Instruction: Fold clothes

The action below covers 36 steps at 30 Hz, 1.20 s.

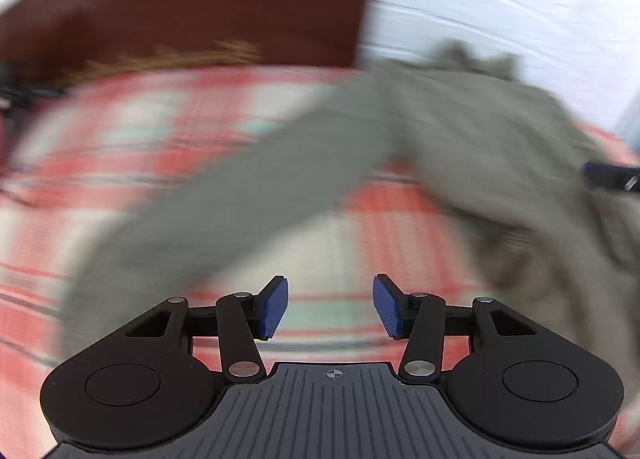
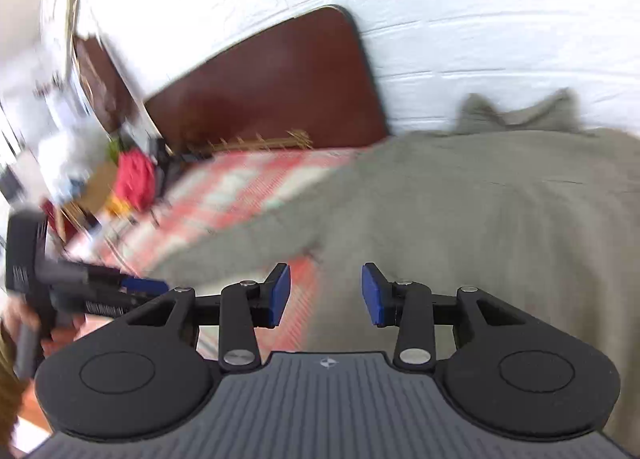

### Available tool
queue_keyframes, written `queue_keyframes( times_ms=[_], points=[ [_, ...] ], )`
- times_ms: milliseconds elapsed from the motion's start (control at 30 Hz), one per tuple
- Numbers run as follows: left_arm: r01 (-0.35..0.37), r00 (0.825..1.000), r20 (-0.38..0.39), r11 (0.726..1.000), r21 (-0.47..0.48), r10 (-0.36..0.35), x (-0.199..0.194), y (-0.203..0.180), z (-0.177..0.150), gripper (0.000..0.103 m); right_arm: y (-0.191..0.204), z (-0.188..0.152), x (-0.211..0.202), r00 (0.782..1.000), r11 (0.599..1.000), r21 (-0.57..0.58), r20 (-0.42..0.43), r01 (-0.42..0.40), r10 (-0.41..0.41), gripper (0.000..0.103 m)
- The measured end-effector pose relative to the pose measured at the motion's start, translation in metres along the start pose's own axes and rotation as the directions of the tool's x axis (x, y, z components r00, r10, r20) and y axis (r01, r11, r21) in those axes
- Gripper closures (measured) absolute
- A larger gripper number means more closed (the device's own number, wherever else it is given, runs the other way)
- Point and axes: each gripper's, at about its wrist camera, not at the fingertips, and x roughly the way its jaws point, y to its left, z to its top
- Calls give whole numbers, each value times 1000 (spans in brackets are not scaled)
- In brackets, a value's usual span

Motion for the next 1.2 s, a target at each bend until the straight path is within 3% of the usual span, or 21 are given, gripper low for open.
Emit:
queue_keyframes(
  times_ms=[167, 233, 400, 567, 733, 867, 967, 1000, 1033, 1067, 1100, 1133, 1200],
  points=[
    [110, 994, -4, 994, 15, -110, 42, -59, -9, 34, -15, -50, -65, 984, 981, -83, 51, 175, -171, 43],
    [137, 990, 9, 990, -21, -137, 53, -72, -12, 28, -25, -67, -86, 970, 966, -93, 75, 239, -233, 43],
    [104, 994, 29, 994, -42, -103, 70, -96, -5, 28, -74, -97, -111, 925, 925, 47, 35, 378, -379, 42],
    [88, 996, 35, 994, -70, -86, 79, -104, 3, 22, -104, -114, -111, 937, 926, 152, -4, 346, -350, 33],
    [114, 993, 51, 979, -168, -107, 90, -98, 8, 20, -109, -106, -84, 929, 910, 195, -25, 366, -368, 32],
    [159, 987, 58, 956, -247, -149, 92, -87, 4, 20, -103, -105, -87, 948, 930, 190, 0, 314, -319, 30],
    [166, 986, 57, 951, -260, -156, 94, -83, 5, 21, -95, -105, -86, 945, 939, 112, 6, 325, -327, 31],
    [160, 987, 58, 953, -257, -150, 95, -83, 6, 23, -95, -105, -83, 941, 937, 97, -8, 337, -338, 36],
    [151, 988, 56, 959, -238, -142, 95, -87, 7, 42, -96, -106, -80, 940, 935, 93, -27, 342, -341, 62],
    [142, 990, 54, 965, -218, -134, 96, -91, 8, 56, -100, -106, -79, 943, 936, 117, -41, 332, -329, 98],
    [133, 991, 52, 971, -199, -125, 97, -94, 9, 88, -104, -106, -78, 947, 937, 140, -55, 321, -317, 101],
    [120, 992, 62, 975, -186, -111, 92, -96, 8, 103, -106, -107, -81, 952, 937, 164, -45, 307, -304, 101],
    [94, 993, 84, 983, -160, -81, 81, -99, 7, 103, -108, -105, -95, 952, 935, 186, 2, 300, -306, 101]
  ],
)
